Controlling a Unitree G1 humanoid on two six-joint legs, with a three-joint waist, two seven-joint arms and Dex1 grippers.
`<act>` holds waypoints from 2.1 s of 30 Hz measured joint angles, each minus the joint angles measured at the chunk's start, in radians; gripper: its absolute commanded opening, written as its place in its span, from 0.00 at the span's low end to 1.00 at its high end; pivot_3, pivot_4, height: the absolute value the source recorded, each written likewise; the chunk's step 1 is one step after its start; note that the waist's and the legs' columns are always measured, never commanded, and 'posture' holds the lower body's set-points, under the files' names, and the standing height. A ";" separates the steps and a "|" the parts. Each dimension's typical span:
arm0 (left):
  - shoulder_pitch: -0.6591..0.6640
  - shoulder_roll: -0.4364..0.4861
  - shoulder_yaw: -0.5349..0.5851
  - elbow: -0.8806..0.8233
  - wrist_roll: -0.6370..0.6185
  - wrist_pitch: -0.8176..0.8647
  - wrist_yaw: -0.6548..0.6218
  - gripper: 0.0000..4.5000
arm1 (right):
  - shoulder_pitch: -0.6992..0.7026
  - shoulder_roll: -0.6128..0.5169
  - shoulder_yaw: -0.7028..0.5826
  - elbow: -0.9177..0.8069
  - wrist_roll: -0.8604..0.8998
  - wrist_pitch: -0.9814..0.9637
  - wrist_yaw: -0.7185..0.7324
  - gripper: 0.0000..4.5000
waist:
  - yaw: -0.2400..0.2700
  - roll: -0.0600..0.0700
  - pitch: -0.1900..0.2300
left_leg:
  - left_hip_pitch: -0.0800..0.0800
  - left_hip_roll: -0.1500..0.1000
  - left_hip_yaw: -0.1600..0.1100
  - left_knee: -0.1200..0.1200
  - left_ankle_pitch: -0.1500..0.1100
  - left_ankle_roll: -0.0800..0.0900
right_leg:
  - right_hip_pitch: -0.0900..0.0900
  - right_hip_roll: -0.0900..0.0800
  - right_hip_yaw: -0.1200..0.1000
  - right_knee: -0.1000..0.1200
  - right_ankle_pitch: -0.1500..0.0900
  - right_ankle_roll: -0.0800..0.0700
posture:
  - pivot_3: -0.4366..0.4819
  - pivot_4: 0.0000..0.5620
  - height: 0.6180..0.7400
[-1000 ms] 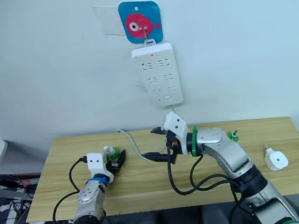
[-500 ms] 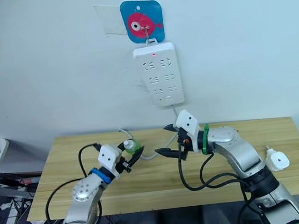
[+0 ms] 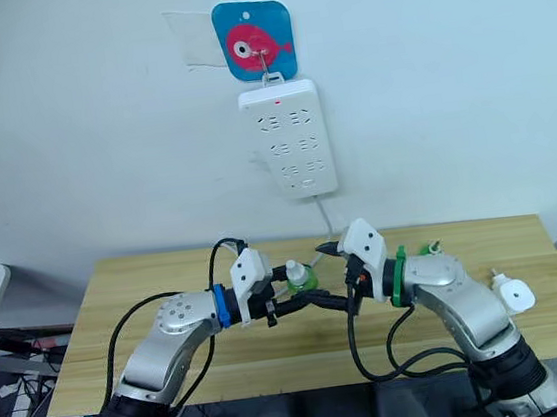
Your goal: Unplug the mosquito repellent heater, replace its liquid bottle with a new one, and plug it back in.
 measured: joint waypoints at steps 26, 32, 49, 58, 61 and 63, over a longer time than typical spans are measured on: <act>-0.018 0.015 -0.018 0.020 0.024 -0.011 -0.064 0.50 | -0.031 0.023 0.039 0.034 0.010 -0.028 0.033 0.23 | -0.013 0.000 0.000 | 0.000 0.000 0.000 0.001 0.000 0.000 | 0.000 0.000 0.000 0.001 0.000 0.000 | 0.39 0.40 1.00; -0.053 0.044 -0.042 0.021 0.012 -0.161 -0.221 0.50 | -0.268 -0.104 0.079 0.243 0.071 -0.153 0.480 0.23 | -0.012 0.000 0.000 | 0.001 -0.001 0.001 0.001 0.000 0.000 | 0.001 0.000 0.000 0.000 0.000 0.000 | 0.44 0.39 1.00; -0.124 0.067 -0.079 0.115 0.032 -0.265 -0.365 0.50 | -0.442 -0.111 0.137 0.639 0.017 -0.444 0.737 0.95 | 0.025 0.000 0.000 | -0.001 -0.001 0.000 0.003 0.000 0.000 | 0.000 -0.004 -0.001 0.000 -0.001 -0.002 | 0.44 0.40 1.00; -0.117 0.041 -0.063 0.138 0.029 -0.226 -0.302 0.50 | 0.019 -0.125 -0.062 0.045 0.031 -0.168 0.255 0.99 | -0.002 0.000 0.000 | 0.001 0.001 0.000 0.002 0.000 0.000 | 0.000 0.002 0.000 0.004 -0.001 -0.002 | 0.40 0.42 1.00; -0.117 0.039 -0.054 0.138 0.023 -0.197 -0.281 0.50 | 0.089 -0.046 -0.067 -0.075 0.016 -0.107 0.079 0.99 | -0.004 0.001 0.000 | 0.001 0.001 -0.002 0.002 0.000 0.000 | 0.000 0.005 -0.001 0.003 -0.001 -0.002 | 0.39 0.42 1.00; -0.121 0.037 -0.051 0.144 0.022 -0.191 -0.274 0.50 | 0.113 -0.004 -0.057 -0.110 -0.005 -0.079 -0.004 0.99 | -0.004 0.001 0.000 | 0.000 0.000 -0.002 0.002 0.000 0.000 | 0.000 0.005 0.000 0.002 -0.001 -0.002 | 0.39 0.42 1.00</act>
